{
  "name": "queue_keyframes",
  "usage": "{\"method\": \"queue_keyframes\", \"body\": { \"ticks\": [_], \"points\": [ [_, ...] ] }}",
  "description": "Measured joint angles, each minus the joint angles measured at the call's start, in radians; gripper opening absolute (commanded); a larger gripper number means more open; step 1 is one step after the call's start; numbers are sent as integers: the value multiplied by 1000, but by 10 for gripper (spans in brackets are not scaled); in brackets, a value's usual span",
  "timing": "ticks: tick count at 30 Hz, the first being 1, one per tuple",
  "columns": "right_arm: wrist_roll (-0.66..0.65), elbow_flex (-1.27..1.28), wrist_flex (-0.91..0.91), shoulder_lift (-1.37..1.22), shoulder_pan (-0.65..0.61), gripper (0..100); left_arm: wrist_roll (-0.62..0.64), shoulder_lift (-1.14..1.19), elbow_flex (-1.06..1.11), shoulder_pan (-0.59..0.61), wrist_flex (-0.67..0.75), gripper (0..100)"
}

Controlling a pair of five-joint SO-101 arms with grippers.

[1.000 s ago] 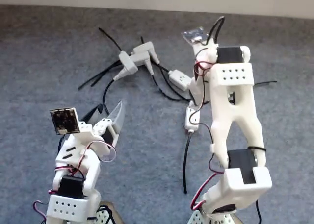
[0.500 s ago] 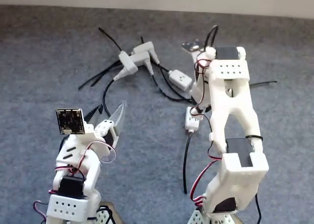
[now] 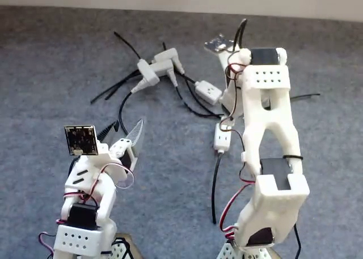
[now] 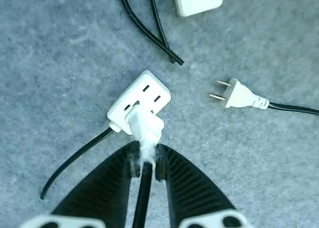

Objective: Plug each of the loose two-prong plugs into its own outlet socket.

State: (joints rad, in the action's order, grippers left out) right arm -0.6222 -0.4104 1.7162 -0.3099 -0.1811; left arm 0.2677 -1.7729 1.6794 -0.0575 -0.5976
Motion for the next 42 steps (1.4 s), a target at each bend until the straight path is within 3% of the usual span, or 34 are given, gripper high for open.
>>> {"method": "queue_keyframes", "body": {
  "ticks": [42],
  "points": [
    [-69, -135, 2, -192, 11, 5, 0, 0, 0, 0, 0, 231]
  ]
}}
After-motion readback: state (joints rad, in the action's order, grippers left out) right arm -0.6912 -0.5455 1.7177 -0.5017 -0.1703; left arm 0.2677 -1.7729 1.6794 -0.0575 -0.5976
